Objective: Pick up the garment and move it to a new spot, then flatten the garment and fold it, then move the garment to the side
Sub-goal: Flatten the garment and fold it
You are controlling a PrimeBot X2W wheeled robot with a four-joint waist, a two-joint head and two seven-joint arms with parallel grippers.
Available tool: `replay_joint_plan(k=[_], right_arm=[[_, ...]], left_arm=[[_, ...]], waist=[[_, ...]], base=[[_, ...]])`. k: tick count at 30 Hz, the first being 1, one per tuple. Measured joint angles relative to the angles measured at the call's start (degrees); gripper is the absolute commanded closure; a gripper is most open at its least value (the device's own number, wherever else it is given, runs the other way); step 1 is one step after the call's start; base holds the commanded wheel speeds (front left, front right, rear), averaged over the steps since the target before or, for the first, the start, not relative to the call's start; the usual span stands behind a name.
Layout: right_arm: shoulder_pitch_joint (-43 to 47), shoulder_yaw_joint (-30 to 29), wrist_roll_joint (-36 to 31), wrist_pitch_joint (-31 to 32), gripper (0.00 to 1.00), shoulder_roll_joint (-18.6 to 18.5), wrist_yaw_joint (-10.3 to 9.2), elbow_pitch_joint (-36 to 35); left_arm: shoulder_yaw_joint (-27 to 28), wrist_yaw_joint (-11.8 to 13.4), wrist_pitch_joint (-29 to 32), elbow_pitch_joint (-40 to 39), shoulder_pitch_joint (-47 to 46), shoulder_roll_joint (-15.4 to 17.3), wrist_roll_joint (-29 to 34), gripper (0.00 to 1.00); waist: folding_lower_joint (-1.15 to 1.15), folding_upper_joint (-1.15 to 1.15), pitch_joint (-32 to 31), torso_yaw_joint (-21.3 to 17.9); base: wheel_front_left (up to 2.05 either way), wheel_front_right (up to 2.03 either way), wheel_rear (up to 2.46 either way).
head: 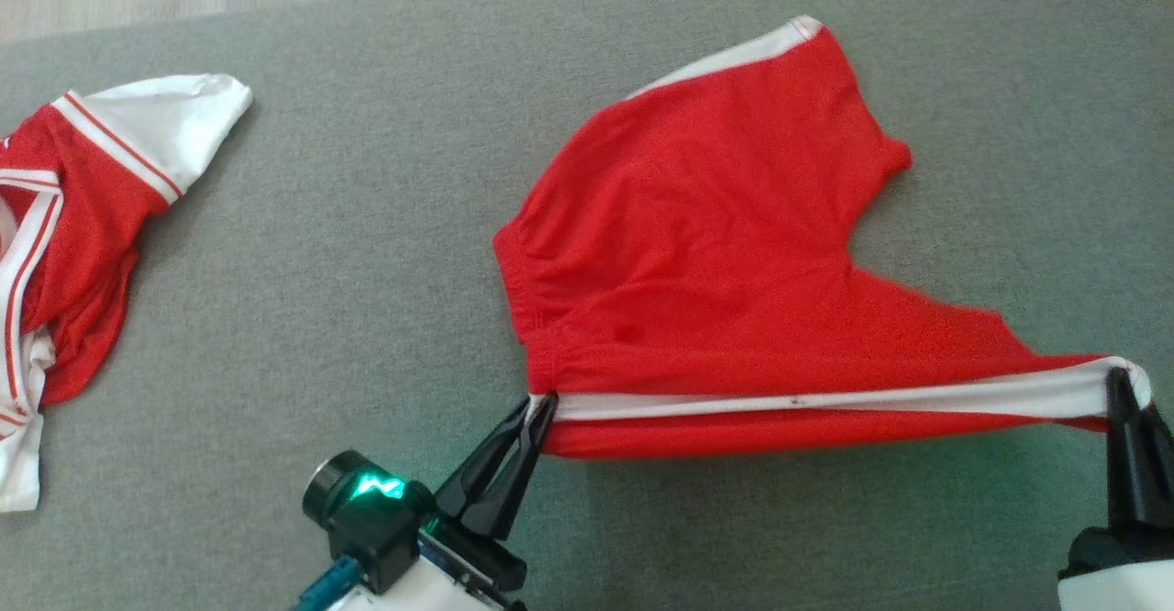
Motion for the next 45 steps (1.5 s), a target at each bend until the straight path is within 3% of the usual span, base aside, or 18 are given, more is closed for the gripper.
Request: replay_joint_plan(k=[4, 8, 18, 29, 30, 31, 32, 33, 34, 39, 45], right_arm=[[-0.48, -0.01, -1.48, 2.12, 1.00, -0.71, 0.00, -2.92], [-8.76, 0.52, -2.54, 3.71, 1.00, -3.68, 0.00, -0.76], [-34.07, 8.71, -2.41, 6.66, 1.00, -13.79, 0.00, 17.88], [-51.80, 17.97, -0.31, 4.49, 1.00, -17.36, 0.00, 36.28], [-52.89, 18.89, -0.08, 4.13, 0.91, -17.41, 0.00, 37.64], [-53.91, 19.72, 0.25, 3.94, 0.67, -17.41, 0.00, 38.90], [-54.84, 20.40, 0.60, 3.59, 0.00, -17.41, 0.00, 40.25], [-55.64, 20.93, 0.70, 3.37, 0.00, -17.41, 0.00, 41.49], [-56.22, 21.28, 0.73, 2.74, 0.00, -17.41, 0.00, 42.52], [-56.28, 24.25, 4.11, 1.12, 0.00, -17.40, 0.00, 43.93], [-49.65, 25.48, 7.81, 1.18, 0.00, -17.33, 0.00, 41.47]], left_arm=[[1.22, 0.00, 0.00, -1.00, -0.22, -0.18, -0.55, 1.00], [0.80, 0.00, 0.00, 0.75, -4.94, -2.03, -3.44, 1.00], [-2.87, 0.00, 0.00, 13.67, -24.78, -6.58, -10.66, 1.00], [-1.83, 0.00, 0.00, 21.35, -32.20, -9.44, -11.06, 1.00], [-1.83, 0.00, 0.00, 21.76, -32.41, -9.56, -11.06, 1.00], [-1.82, 0.00, 0.00, 22.17, -32.75, -9.71, -11.06, 0.93], [-1.82, 0.00, 0.00, 22.45, -33.21, -9.85, -11.06, 0.68], [-1.67, 0.00, 0.00, 22.62, -33.64, -10.00, -11.06, 0.08], [-1.36, 0.00, -0.01, 22.96, -34.03, -10.23, -11.00, 0.00], [2.29, 0.33, 0.00, 22.68, -33.72, -10.84, -8.15, 0.00], [10.31, 5.26, -0.01, 12.70, -24.40, -10.57, 0.81, 0.00]], waist=[[0.00, 0.00, 0.98, 0.67], [0.02, 0.00, 2.82, 1.56], [0.03, 0.00, 8.47, 5.64], [0.03, 0.00, 13.12, 8.99], [0.03, 0.00, 13.45, 9.12], [0.03, 0.00, 13.74, 9.23], [0.03, 0.00, 13.99, 9.35], [0.03, 0.00, 14.17, 9.47], [0.03, 0.00, 14.27, 9.59], [0.02, 0.00, 13.37, 9.84], [0.01, 0.00, 10.46, 9.03]], base=[[0.00, 0.00, 0.00], [0.00, 0.00, 0.00], [0.00, 0.00, 0.00], [0.00, 0.00, 0.00], [0.00, 0.00, 0.00], [0.00, 0.00, 0.00], [0.00, 0.00, 0.00], [0.00, 0.00, 0.00], [0.00, 0.00, 0.00], [0.00, 0.00, 0.00], [0.00, 0.00, 0.00]])
